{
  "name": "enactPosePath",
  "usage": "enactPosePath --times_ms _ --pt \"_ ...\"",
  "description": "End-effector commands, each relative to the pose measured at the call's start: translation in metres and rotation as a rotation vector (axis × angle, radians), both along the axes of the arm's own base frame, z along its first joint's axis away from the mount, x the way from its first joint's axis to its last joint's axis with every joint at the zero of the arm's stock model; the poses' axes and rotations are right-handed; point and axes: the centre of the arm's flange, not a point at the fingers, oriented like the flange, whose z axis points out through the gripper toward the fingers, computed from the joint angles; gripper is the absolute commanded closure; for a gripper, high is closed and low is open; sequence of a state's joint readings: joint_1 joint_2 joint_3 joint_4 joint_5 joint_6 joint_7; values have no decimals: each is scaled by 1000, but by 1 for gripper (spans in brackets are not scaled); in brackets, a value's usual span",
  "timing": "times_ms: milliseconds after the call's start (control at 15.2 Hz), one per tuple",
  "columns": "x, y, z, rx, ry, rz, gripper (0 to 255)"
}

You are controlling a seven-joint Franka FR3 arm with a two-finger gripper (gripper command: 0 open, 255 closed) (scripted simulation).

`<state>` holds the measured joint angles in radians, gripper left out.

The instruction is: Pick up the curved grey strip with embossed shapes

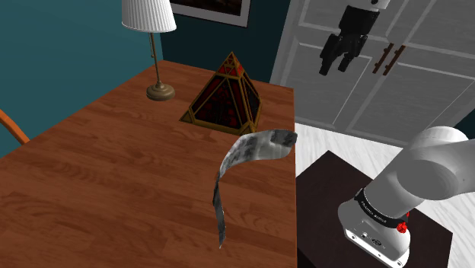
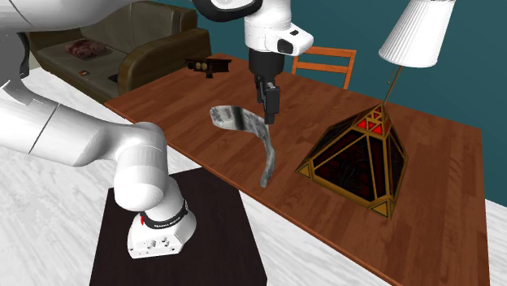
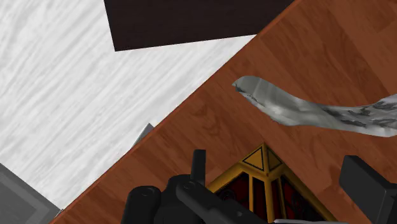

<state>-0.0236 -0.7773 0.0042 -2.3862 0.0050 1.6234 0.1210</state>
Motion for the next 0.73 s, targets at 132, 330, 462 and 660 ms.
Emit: enactPosePath --times_ms 132,330,462,660 --pt "-7 21 -15 0 -5 -72 0" --pt "-14 54 -37 -1 -12 -179 0" --pt "-17 76 -52 -2 -17 -251 0" --pt "-18 110 -74 -2 -24 -359 0"
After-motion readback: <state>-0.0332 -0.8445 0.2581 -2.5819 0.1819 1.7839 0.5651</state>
